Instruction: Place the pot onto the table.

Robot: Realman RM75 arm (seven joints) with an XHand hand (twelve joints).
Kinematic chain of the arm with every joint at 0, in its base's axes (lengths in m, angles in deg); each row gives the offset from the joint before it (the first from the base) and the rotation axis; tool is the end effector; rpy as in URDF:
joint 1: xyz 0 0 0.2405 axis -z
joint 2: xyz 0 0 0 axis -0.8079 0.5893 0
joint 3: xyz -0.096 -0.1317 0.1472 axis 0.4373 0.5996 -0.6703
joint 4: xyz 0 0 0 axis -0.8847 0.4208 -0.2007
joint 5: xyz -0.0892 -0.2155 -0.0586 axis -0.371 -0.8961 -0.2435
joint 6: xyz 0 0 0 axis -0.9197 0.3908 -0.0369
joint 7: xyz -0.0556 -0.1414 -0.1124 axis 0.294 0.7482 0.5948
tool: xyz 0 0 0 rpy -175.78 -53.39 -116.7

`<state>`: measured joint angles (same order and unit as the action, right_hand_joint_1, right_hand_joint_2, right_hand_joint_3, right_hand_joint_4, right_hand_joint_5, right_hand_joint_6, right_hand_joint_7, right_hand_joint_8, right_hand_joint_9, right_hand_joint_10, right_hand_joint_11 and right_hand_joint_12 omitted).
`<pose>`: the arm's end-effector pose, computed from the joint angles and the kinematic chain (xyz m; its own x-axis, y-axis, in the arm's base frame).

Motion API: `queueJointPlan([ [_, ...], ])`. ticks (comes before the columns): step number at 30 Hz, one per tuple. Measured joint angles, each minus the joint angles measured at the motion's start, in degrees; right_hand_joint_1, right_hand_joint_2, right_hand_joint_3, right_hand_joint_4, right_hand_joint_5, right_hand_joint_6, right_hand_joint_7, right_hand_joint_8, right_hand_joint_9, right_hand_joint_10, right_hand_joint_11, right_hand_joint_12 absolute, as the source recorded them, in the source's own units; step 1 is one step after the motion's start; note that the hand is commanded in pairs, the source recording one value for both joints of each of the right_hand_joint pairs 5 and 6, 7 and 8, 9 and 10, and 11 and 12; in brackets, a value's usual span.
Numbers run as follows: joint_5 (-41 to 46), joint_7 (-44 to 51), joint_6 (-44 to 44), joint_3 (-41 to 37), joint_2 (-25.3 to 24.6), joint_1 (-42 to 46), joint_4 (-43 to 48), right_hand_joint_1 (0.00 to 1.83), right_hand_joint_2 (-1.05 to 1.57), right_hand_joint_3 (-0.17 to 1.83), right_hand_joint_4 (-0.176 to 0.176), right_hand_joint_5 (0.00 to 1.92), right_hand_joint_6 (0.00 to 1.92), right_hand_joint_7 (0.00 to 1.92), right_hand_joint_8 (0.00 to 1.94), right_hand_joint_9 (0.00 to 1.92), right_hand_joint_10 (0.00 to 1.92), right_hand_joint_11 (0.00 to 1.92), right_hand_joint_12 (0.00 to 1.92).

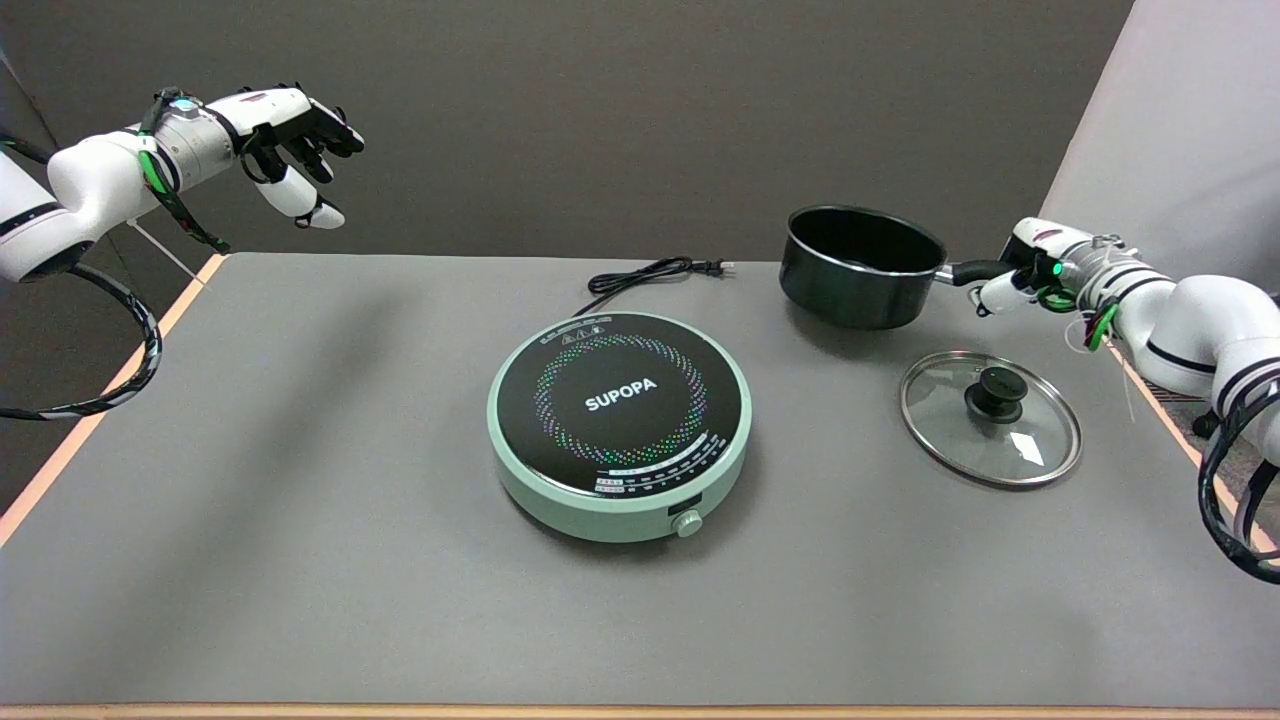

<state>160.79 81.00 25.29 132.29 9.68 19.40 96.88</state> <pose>-0.2228 -0.4437 0.6070 0.9506 -0.1332 0.2805 -0.1723 0.5251 0.8334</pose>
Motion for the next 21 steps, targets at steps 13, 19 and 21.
queueJointPlan([
  [13, -3.1, 0.0, 1.7, 0.1, -1.8, 0.3, 0.8, 1.02, 1.10, 0.67, -0.073, 1.78, 1.78, 1.78, 1.78, 1.78, 1.78, 1.78, 1.78],
  [19, -4.0, 0.0, 2.3, 0.4, -2.4, 0.3, 1.0, 1.02, 1.09, 0.67, -0.071, 1.79, 1.79, 1.79, 1.79, 1.79, 1.79, 1.79, 1.79],
  [21, -4.2, 0.0, 2.4, 0.4, -2.6, 0.3, 1.1, 1.02, 1.08, 0.67, -0.069, 1.79, 1.79, 1.79, 1.79, 1.79, 1.79, 1.79, 1.79],
])
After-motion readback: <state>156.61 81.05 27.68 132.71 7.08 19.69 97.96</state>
